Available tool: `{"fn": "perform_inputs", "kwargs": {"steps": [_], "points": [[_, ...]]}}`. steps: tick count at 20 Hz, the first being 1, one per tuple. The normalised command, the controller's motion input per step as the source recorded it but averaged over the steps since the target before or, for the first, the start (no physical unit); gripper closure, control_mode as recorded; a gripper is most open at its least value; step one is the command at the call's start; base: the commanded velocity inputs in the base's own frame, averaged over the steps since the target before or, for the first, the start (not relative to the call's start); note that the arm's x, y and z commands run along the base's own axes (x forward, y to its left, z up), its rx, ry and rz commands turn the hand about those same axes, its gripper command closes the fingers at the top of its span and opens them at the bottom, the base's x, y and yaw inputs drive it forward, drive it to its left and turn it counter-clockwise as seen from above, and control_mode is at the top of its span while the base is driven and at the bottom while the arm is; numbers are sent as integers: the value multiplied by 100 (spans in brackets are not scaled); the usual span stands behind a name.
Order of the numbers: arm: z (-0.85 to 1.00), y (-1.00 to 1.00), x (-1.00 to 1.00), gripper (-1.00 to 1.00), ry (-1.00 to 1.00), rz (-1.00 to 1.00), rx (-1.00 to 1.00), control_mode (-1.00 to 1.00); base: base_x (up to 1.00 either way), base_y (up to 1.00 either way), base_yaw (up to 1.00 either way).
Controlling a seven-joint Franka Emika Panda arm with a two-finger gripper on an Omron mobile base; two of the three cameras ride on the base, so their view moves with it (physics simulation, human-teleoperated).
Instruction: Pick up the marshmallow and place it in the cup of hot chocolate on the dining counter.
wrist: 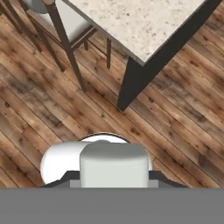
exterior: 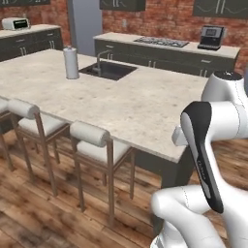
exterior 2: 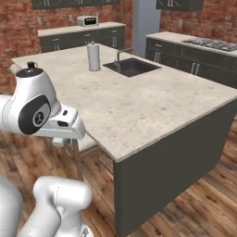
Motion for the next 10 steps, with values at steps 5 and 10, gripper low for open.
{"fn": "perform_inputs", "kwargs": {"steps": [5,10], "points": [[0,0,0,100,0,0,0,100,15,100,-28],[0,0,0,100,0,0,0,100,21,100,-30]]}}
